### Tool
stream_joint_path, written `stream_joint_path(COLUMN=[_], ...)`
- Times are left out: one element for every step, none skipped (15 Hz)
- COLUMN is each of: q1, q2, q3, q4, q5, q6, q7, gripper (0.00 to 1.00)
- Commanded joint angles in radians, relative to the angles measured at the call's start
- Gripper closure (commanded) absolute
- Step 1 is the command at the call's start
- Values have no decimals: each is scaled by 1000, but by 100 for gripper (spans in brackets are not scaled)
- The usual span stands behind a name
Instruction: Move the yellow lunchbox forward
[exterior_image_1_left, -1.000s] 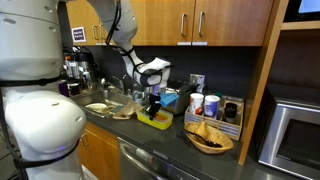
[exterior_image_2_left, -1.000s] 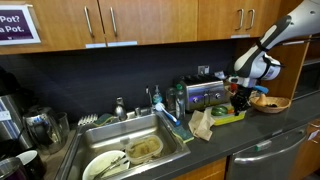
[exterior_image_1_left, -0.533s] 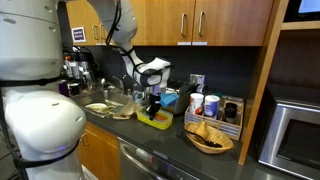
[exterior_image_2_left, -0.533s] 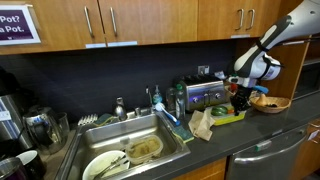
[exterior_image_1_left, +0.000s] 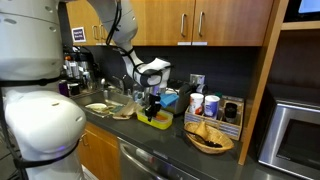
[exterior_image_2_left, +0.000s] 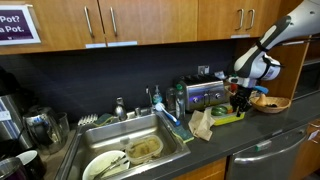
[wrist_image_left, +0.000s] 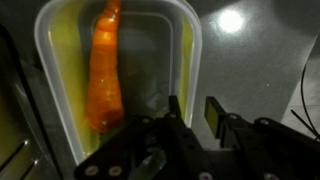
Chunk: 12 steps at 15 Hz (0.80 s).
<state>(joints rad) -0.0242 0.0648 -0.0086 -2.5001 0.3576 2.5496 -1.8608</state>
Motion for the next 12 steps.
stream_joint_path(q1=[-9,-9,-8,-8,-7,-5,-3,-2,1,3,7,10], q2=[-2,-2,-3,-6,-13,-24,-43,-58,-82,-98,-120,-141], q3=[9,9,9,9,10,10,10,11,12,12,13,12], q4=[0,0,-1,-4,-11,-22,-40,-54,-77,-92,-114,-135], q5=[-4,-4,-4,-5,-7,-10,-13,-15,-14,-14,-14,-19], q6=[2,2,3,6,11,19,29,35,48,56,73,84], q7=[6,6,6,7,13,24,34,42,47,52,63,77], gripper=[35,29,21,16,8,2,0,0,0,0,0,0])
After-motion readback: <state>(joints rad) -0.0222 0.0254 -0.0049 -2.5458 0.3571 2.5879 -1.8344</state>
